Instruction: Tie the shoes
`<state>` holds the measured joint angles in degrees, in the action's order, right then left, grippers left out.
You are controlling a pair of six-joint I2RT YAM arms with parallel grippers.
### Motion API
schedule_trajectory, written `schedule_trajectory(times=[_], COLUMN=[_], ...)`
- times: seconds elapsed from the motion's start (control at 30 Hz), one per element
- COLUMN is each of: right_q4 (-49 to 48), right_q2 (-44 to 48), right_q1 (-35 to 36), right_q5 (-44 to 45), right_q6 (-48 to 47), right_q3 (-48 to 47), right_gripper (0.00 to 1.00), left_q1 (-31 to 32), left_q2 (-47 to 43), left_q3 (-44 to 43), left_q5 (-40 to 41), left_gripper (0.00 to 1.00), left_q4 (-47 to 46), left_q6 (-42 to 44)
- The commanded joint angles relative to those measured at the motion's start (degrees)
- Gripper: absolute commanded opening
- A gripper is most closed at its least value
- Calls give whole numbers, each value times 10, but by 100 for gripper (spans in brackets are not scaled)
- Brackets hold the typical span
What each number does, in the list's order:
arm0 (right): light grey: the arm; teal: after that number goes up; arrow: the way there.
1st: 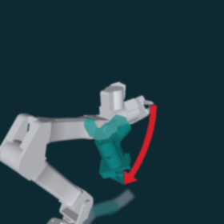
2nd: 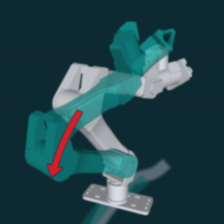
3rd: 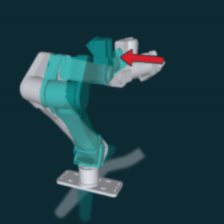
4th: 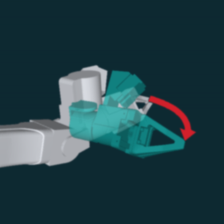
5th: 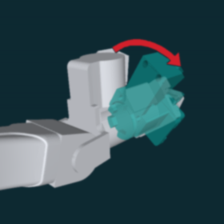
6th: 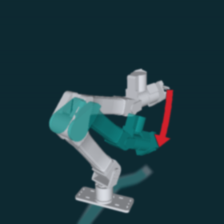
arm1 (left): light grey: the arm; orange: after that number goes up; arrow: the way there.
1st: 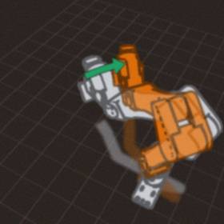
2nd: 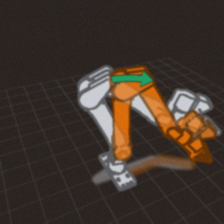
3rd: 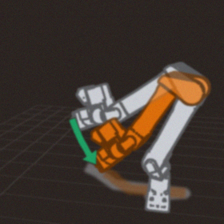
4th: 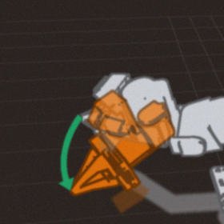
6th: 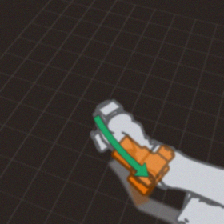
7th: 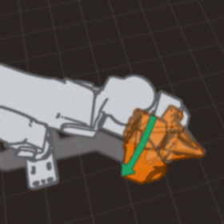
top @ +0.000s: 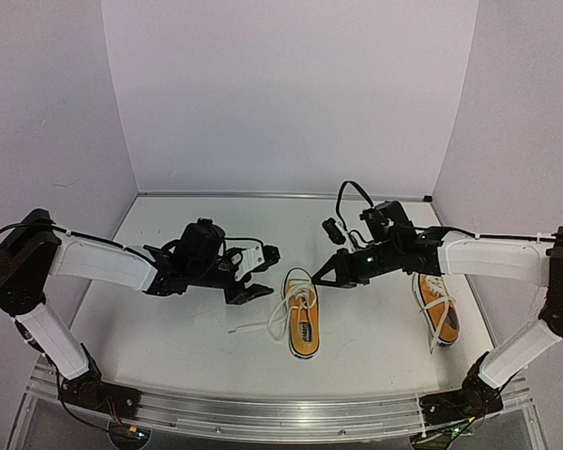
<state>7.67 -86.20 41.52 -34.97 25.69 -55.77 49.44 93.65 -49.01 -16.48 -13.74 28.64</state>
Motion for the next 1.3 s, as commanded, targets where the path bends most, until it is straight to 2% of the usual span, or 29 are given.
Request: schedule_trajectory(times=[0.0,0.2,0.47,0.6,0.87,1.17,1.27], right_q4=[19,24,34,36,39,40,40], right_q2=[19,22,39,42,45,40,40], right_q1=[1,1,-1,-2,-3,-4,-4], right_q5=[31,36,51,53,57,56,57], right_q6=[-16,-19,-19,-16,-15,-15,-15], right_q3=[-3,-7,-10,-10,-12,-13,-15], right_gripper=[0,0,0,0,0,0,0], left_q1=[-6,-6,-6,-6,-4,18,39], left_q2=[-46,-24,74,106,104,82,101], left_q3=[3,-7,-95,-119,-126,-133,-150], left_q5=[46,35,23,13,-22,4,43], left_gripper=[54,47,41,40,39,43,43], left_q4=[123,229,374,394,414,428,452], left_q6=[3,14,10,6,10,7,5])
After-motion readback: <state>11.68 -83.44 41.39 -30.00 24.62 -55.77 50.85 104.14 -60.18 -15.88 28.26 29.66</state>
